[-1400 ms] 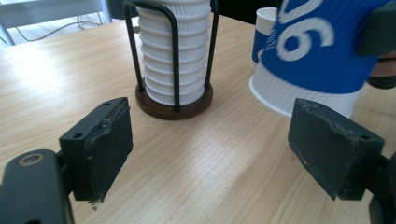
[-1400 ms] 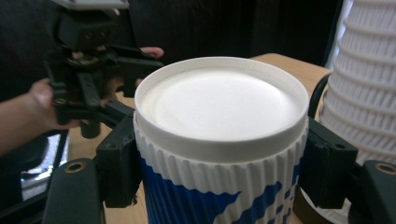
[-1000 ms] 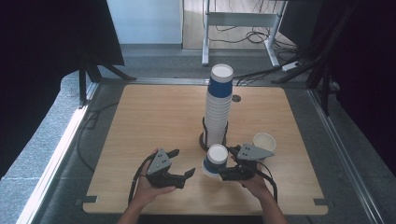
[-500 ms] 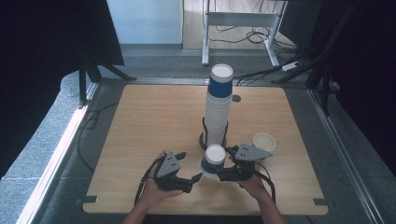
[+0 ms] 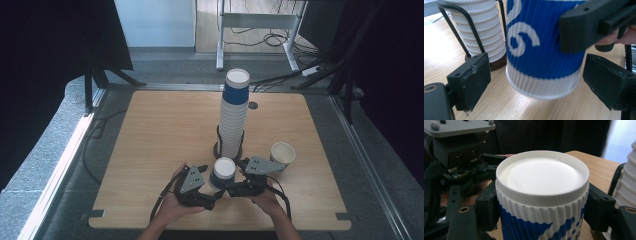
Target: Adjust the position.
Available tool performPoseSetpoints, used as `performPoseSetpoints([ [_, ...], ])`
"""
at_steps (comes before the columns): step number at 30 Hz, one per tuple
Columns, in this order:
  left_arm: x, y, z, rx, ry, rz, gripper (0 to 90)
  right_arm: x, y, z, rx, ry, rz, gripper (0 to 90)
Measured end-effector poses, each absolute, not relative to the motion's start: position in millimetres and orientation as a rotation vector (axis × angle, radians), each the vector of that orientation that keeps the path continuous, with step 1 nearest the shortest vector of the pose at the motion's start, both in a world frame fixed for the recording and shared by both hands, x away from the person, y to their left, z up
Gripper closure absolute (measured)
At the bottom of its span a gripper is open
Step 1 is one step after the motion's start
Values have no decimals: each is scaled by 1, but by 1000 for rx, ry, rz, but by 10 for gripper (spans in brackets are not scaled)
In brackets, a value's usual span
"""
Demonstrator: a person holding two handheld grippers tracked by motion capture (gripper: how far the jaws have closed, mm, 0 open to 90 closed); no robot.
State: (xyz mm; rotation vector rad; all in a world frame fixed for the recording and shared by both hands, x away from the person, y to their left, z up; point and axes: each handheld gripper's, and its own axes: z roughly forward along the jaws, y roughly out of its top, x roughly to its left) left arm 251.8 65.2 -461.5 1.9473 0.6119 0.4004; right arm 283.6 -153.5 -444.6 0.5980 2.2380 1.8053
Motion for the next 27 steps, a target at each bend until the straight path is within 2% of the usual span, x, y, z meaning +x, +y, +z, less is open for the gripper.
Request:
performPoseSetpoints([
  [11, 253, 56, -464, 1945, 604, 396, 88, 282, -150, -445, 590, 2251, 1815, 268],
  [17, 253, 53, -464, 1933, 611, 409, 144, 281, -148, -446, 586, 2262, 1812, 267],
  [27, 254, 51, -467, 1927, 609, 402, 174, 281, -147, -447, 586, 2271, 1814, 266],
])
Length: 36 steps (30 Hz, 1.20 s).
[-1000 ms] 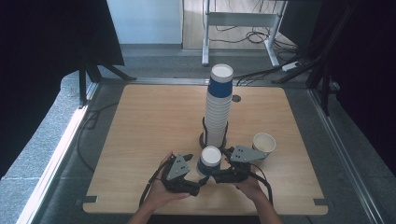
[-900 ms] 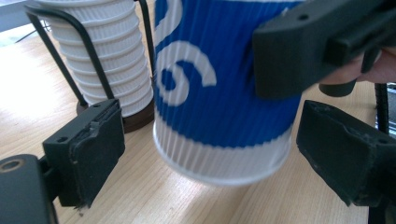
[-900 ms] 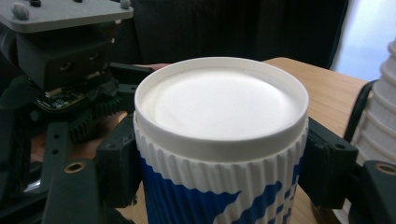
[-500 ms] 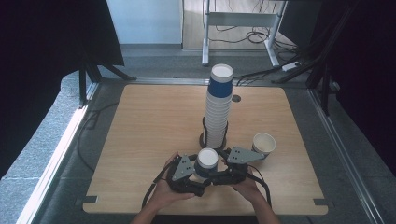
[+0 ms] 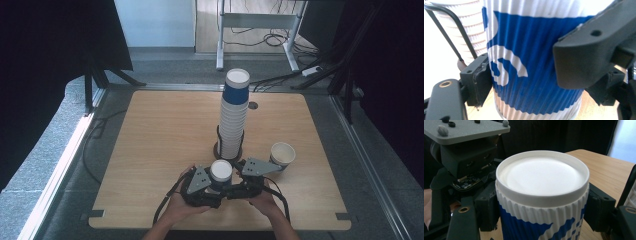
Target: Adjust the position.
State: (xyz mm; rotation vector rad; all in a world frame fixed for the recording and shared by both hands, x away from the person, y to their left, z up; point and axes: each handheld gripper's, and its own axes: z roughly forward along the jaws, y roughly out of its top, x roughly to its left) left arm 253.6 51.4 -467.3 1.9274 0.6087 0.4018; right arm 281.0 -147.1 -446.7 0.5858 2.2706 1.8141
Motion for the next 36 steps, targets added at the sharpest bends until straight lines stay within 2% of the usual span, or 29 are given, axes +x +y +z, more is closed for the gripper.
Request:
performPoseSetpoints([
  [20, 255, 52, -468, 1964, 588, 404, 207, 283, -148, -449, 594, 2289, 1803, 255],
  [36, 257, 46, -469, 2056, 537, 443, 211, 282, -163, -439, 594, 2293, 1857, 202],
])
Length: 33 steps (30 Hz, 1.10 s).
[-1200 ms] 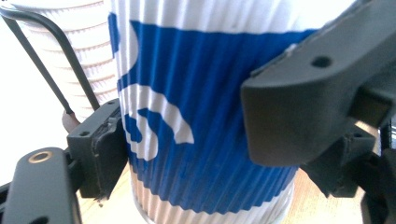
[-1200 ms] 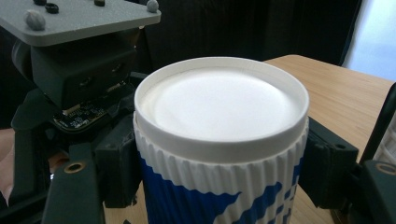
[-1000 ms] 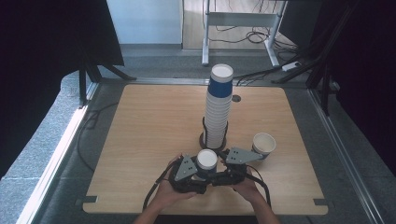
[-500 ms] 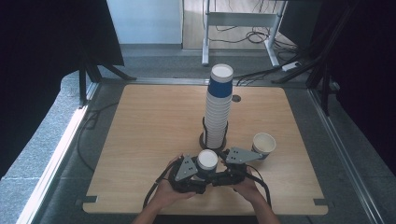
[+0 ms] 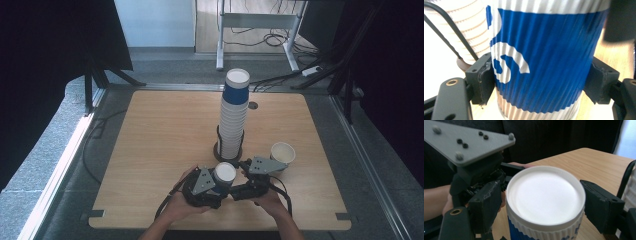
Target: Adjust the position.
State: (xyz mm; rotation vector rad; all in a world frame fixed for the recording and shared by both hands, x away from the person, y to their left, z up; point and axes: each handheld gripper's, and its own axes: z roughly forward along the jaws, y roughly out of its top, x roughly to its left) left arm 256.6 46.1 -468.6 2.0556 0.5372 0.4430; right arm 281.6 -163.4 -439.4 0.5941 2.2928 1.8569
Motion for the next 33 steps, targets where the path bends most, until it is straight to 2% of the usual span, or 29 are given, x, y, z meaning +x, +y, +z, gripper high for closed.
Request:
performPoseSetpoints([
  [12, 261, 53, -467, 2155, 517, 518, 212, 282, -179, -434, 621, 2287, 1830, 195],
  [23, 264, 57, -465, 2270, 475, 659, 212, 284, -188, -435, 618, 2383, 1742, 194],
  [33, 262, 44, -467, 2344, 401, 769, 212, 287, -188, -440, 628, 2499, 1619, 194],
])
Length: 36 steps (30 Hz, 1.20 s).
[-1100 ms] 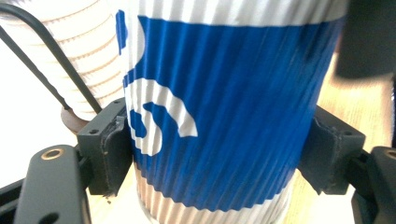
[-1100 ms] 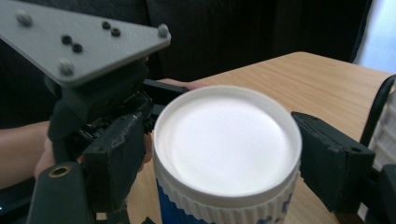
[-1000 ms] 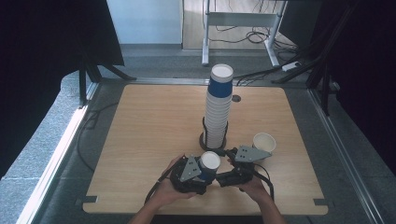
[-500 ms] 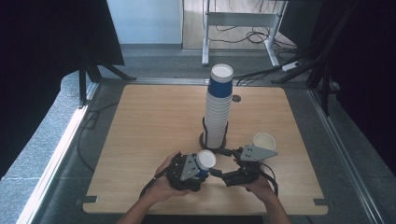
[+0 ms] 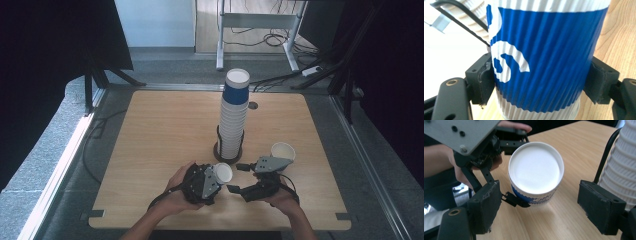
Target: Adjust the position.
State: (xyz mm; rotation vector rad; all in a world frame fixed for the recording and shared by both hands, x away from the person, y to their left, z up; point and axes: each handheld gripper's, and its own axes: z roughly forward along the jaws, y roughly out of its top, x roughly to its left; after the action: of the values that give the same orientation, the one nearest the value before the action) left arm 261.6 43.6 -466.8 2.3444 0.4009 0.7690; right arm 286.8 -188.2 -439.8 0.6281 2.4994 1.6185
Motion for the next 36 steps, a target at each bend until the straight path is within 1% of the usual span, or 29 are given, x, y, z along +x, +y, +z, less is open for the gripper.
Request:
performPoseSetpoints([
  [19, 254, 22, -474, 2447, 248, 985, 210, 291, -182, -449, 663, 2588, 1540, 175],
  [24, 252, 18, -475, 2453, 222, 1009, 210, 292, -178, -453, 676, 2601, 1521, 174],
  [27, 249, 14, -476, 2455, 197, 1045, 210, 294, -176, -455, 687, 2602, 1519, 176],
  [31, 247, 9, -477, 2475, 145, 1126, 208, 294, -172, -457, 689, 2612, 1505, 179],
  [36, 246, 6, -475, 2474, 127, 1143, 207, 296, -171, -459, 701, 2609, 1501, 204],
])
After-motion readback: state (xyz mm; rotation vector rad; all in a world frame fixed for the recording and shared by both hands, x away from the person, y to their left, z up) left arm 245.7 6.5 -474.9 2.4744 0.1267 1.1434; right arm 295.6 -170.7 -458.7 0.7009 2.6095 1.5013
